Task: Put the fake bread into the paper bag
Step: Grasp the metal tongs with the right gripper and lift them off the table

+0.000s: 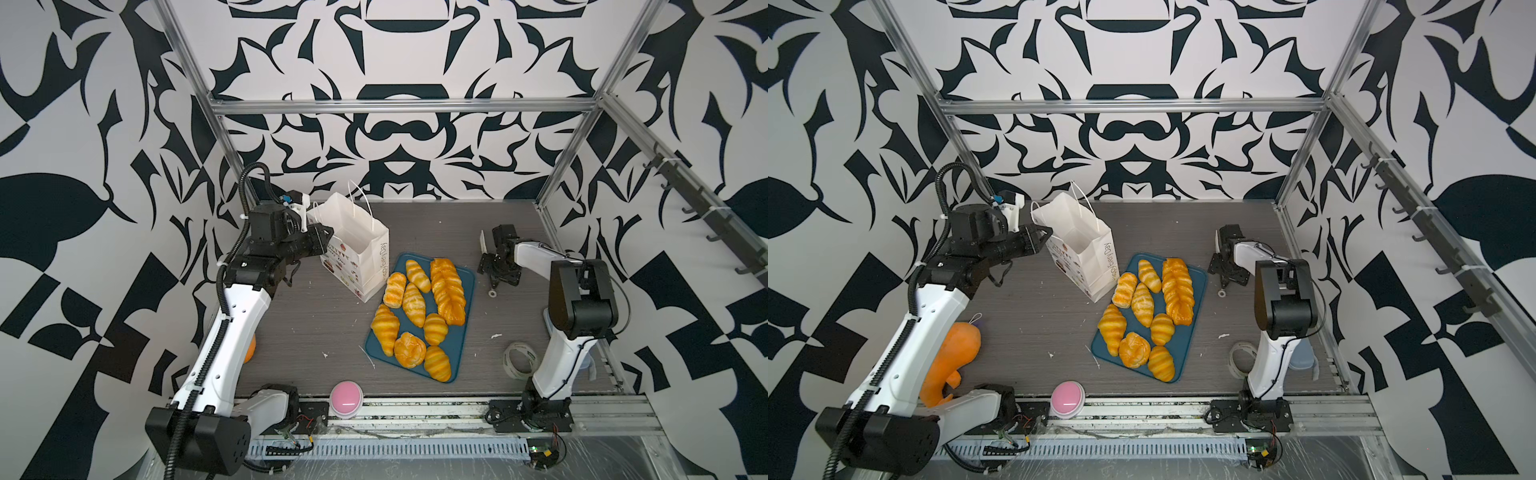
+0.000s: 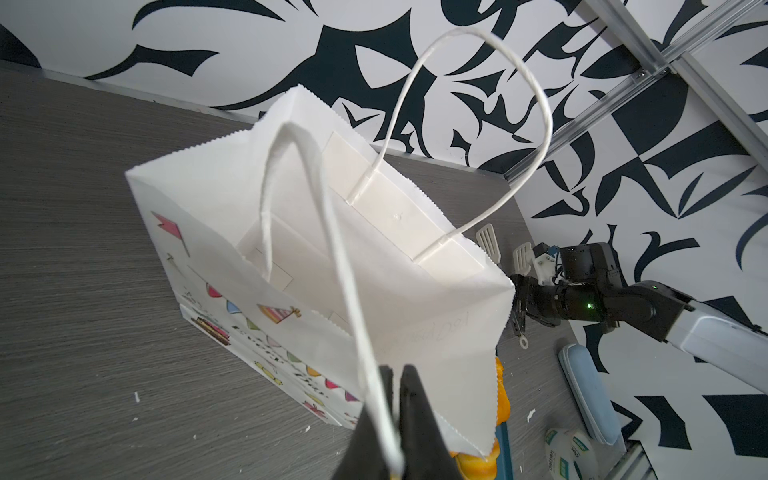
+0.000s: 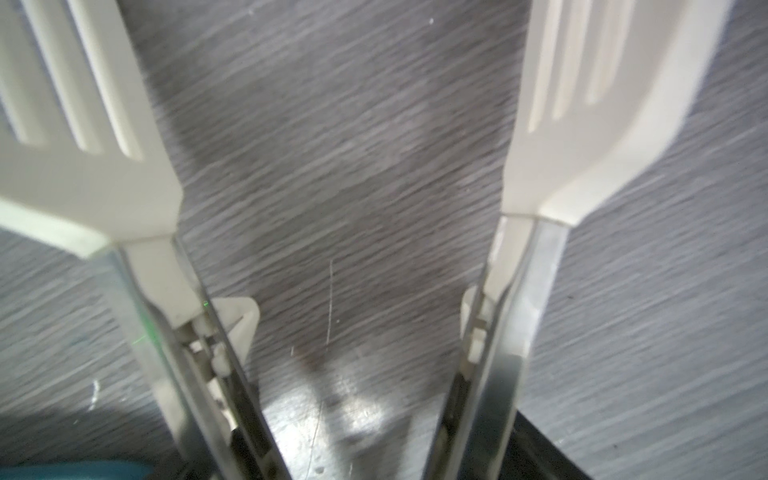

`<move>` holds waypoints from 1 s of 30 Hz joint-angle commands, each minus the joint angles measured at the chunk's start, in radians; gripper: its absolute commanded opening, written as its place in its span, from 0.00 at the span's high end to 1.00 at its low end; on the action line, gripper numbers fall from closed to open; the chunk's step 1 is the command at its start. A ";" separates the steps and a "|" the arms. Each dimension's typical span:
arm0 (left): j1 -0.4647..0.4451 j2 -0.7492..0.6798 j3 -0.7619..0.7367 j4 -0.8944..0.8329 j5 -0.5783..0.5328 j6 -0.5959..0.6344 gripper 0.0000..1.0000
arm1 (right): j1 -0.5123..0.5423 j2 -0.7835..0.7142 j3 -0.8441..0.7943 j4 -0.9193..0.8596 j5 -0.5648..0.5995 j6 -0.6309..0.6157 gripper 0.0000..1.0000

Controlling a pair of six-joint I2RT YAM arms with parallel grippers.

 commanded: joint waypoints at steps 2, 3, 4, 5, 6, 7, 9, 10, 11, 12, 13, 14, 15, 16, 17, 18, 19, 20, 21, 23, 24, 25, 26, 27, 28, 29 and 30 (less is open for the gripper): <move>0.005 -0.013 -0.014 0.006 0.010 0.005 0.90 | -0.004 -0.013 0.019 -0.003 0.008 -0.008 0.17; 0.005 -0.014 -0.015 0.007 0.010 0.004 0.90 | -0.004 -0.014 0.017 -0.004 0.008 -0.008 0.17; 0.005 -0.015 -0.014 0.005 0.010 0.004 0.90 | -0.004 -0.015 0.015 -0.004 0.008 -0.008 0.18; 0.005 -0.014 -0.014 0.005 0.010 0.005 0.90 | -0.004 -0.016 0.013 -0.002 0.008 -0.009 0.20; 0.005 -0.014 -0.014 0.006 0.008 0.004 0.90 | -0.004 -0.018 0.011 0.000 0.008 -0.010 0.21; 0.006 -0.016 -0.014 0.004 0.007 0.004 0.90 | -0.004 -0.018 0.009 0.000 0.008 -0.010 0.23; 0.005 -0.016 -0.014 0.004 0.008 0.005 0.90 | -0.004 -0.019 0.010 0.001 0.012 -0.014 0.25; 0.005 -0.014 -0.014 0.006 0.008 0.005 0.90 | -0.005 -0.019 0.010 0.003 0.013 -0.015 0.26; 0.004 -0.015 -0.015 0.005 0.008 0.004 0.90 | -0.004 -0.020 0.012 0.001 0.013 -0.016 0.28; 0.005 -0.014 -0.015 0.005 0.008 0.004 0.90 | -0.004 -0.021 0.012 0.001 0.013 -0.016 0.29; 0.005 -0.015 -0.014 0.005 0.008 0.005 0.90 | -0.004 -0.024 0.012 0.002 0.013 -0.016 0.30; 0.005 -0.016 -0.014 0.005 0.007 0.005 0.90 | -0.004 -0.027 0.012 0.002 0.012 -0.017 0.32; 0.005 -0.016 -0.015 0.005 0.009 0.005 0.90 | -0.004 -0.030 0.013 0.002 0.010 -0.016 0.34; 0.005 -0.016 -0.015 0.005 0.009 0.005 0.90 | -0.004 -0.034 0.011 0.002 0.010 -0.019 0.36; 0.006 -0.017 -0.014 0.004 0.008 0.004 0.90 | -0.004 -0.039 0.009 0.002 0.010 -0.018 0.38; 0.005 -0.016 -0.014 0.004 0.008 0.005 0.90 | -0.005 -0.043 0.009 0.000 0.010 -0.018 0.39; 0.005 -0.016 -0.014 0.004 0.008 0.004 0.90 | -0.004 -0.048 0.008 -0.002 0.011 -0.018 0.41; 0.005 -0.018 -0.014 0.005 0.008 0.005 0.90 | -0.004 -0.055 0.005 -0.003 0.012 -0.019 0.43; 0.005 -0.018 -0.015 0.003 0.008 0.004 0.90 | -0.004 -0.061 0.001 -0.001 0.013 -0.019 0.44; 0.005 -0.016 -0.016 0.005 0.009 0.002 0.90 | -0.004 -0.080 -0.006 0.000 0.009 -0.021 0.47; 0.006 -0.016 -0.016 0.006 0.010 0.003 0.90 | -0.004 -0.087 -0.010 0.000 0.008 -0.020 0.48; 0.005 -0.016 -0.016 0.005 0.010 0.003 0.90 | -0.004 -0.097 -0.014 0.002 0.005 -0.018 0.50; 0.005 -0.017 -0.016 0.005 0.010 0.002 0.90 | -0.004 -0.106 -0.017 0.002 0.004 -0.018 0.51; 0.005 -0.017 -0.016 0.005 0.010 0.002 0.90 | -0.004 -0.115 -0.023 0.002 0.003 -0.017 0.51; 0.005 -0.016 -0.016 0.005 0.009 0.003 0.90 | -0.005 -0.124 -0.026 0.000 0.002 -0.016 0.51; 0.005 -0.016 -0.016 0.007 0.010 0.002 0.90 | -0.004 -0.134 -0.031 0.000 0.000 -0.016 0.51; 0.005 -0.017 -0.017 0.007 0.010 0.001 0.90 | -0.005 -0.142 -0.036 0.000 -0.004 -0.016 0.53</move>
